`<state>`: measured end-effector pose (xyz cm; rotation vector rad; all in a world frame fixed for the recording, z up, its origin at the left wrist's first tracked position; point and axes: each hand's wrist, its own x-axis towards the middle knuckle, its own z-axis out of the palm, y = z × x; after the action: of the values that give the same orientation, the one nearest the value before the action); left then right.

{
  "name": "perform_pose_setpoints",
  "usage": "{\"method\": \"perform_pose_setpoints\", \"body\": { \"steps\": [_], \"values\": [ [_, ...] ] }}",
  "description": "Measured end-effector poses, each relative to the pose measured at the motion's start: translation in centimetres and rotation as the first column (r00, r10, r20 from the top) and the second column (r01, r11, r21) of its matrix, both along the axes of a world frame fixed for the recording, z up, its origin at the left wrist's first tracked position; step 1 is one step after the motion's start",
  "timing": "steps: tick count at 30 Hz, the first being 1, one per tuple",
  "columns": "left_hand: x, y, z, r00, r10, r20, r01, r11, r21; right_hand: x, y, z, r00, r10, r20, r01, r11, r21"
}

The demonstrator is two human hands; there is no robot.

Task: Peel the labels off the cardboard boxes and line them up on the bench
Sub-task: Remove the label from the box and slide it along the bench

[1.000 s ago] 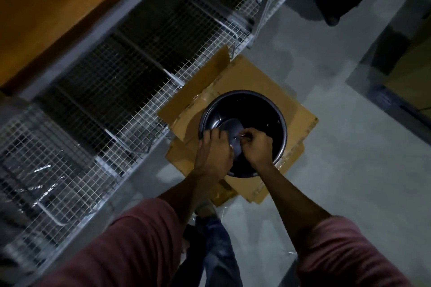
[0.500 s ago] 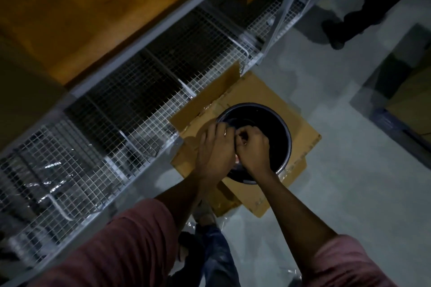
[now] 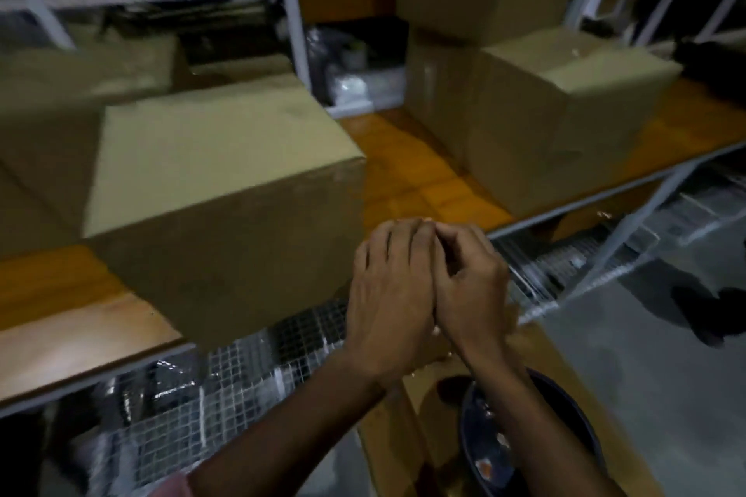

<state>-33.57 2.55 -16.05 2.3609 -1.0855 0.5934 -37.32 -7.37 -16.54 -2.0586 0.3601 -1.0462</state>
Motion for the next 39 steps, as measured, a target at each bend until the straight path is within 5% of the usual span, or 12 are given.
{"method": "perform_pose_setpoints", "body": {
  "steps": [5,11,18,24,27,31,35,39],
  "values": [
    [1.8,5.8,6.9,0.983,0.163,0.089,-0.148,0.977,-0.151,4.4,5.1,7.7,0.96,0.221,0.174,-0.2,0.971,-0.131],
    [5.3,10.2,10.6,0.944,0.29,0.158,-0.244,0.935,-0.256,9.0,9.2,13.0,0.91,0.377,0.171,-0.325,0.907,-0.266],
    [11.6,14.6,13.1,0.878,0.477,0.03,-0.476,0.867,0.144,16.5,9.2,14.2,0.858,0.434,-0.274,-0.513,0.726,-0.458],
    [14.0,16.1,11.5,0.862,0.506,-0.039,-0.478,0.835,0.273,19.3,9.9,13.6,0.617,0.49,-0.616,-0.781,0.475,-0.405],
    [14.1,16.2,11.3,0.868,0.495,-0.041,-0.472,0.847,0.244,20.1,10.0,12.8,0.642,0.324,-0.695,-0.74,0.499,-0.451],
    [14.3,16.3,11.1,0.855,0.518,-0.039,-0.494,0.834,0.244,19.8,9.9,12.2,0.752,0.238,-0.614,-0.624,0.556,-0.549],
    [14.2,16.1,11.1,0.856,0.515,-0.04,-0.494,0.839,0.226,19.7,9.3,12.2,0.647,0.342,-0.681,-0.734,0.522,-0.435],
    [14.4,16.3,11.2,0.863,0.504,-0.028,-0.487,0.847,0.212,19.5,10.5,12.3,0.702,0.163,-0.693,-0.622,0.614,-0.486]
  ]
}}
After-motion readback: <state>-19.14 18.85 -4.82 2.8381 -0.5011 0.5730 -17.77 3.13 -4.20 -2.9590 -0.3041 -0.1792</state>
